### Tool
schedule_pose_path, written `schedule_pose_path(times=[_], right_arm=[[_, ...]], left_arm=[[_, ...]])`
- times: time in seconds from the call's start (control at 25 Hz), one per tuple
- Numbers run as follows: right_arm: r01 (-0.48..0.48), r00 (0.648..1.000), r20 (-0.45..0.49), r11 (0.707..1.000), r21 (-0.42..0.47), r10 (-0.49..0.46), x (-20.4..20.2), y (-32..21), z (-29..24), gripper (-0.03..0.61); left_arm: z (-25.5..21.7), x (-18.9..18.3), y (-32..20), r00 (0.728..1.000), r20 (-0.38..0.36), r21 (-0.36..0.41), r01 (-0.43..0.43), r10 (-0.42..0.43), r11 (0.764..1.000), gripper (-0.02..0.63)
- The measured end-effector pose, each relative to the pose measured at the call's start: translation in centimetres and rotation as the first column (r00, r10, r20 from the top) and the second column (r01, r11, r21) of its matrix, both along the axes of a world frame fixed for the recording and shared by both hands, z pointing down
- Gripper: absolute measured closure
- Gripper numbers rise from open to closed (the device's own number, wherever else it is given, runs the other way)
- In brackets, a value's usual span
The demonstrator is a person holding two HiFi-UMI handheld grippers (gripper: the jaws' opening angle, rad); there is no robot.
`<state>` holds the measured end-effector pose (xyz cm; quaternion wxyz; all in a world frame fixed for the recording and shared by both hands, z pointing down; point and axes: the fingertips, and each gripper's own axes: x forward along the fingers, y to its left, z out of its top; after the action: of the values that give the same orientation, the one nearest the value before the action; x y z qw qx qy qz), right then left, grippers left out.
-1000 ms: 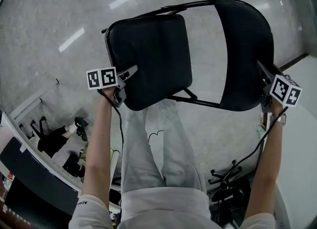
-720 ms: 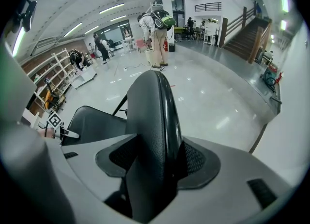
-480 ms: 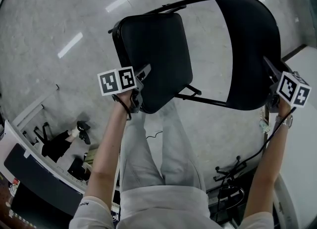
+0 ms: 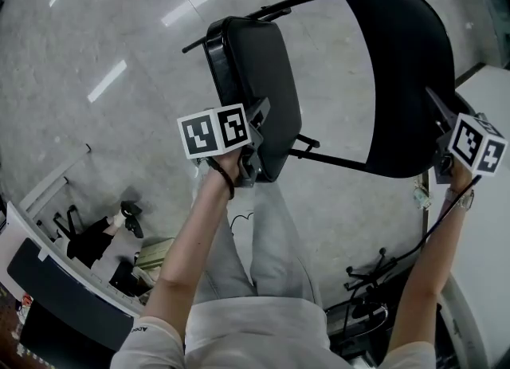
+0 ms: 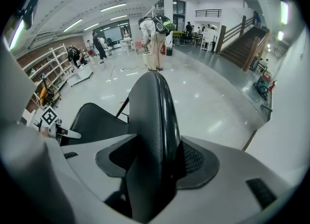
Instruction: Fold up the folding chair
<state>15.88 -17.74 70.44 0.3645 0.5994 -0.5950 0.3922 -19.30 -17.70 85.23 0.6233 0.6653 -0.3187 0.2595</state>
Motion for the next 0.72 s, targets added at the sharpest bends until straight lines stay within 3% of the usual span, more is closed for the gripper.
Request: schedule_pose_path(times=[0.12, 0.36, 0.56, 0.72], right_arm=[[-0.006, 1.0, 0.019, 1.0, 0.01, 0.006, 0.0, 0.1, -1.4, 0.344], [-0.046, 0.986, 0.161, 0.998, 0.034, 0.04, -0.5, 0.6, -3.6, 0.344], [-0.045, 0.996, 0.081, 0.998, 0.033, 0.042, -1.6, 1.0, -5.2, 0.344], [-0.036, 0.999, 0.035, 0.999, 0.039, 0.035, -3.3, 0.8, -6.8, 0.344]], left_arm=[[-1.5, 3.1, -0.1, 0.999, -0.049, 0.008, 0.007, -0.006, 1.0, 0.46], [-2.1, 7.3, 0.2, 0.998, 0.06, 0.06, -0.013, 0.01, 0.998, 0.459], [-2.7, 8.8, 0.4, 0.997, 0.077, 0.047, 0.005, -0.009, 0.999, 0.459], [-2.9, 9.9, 0.3, 0.991, 0.132, 0.056, 0.0, -0.008, 0.998, 0.459]])
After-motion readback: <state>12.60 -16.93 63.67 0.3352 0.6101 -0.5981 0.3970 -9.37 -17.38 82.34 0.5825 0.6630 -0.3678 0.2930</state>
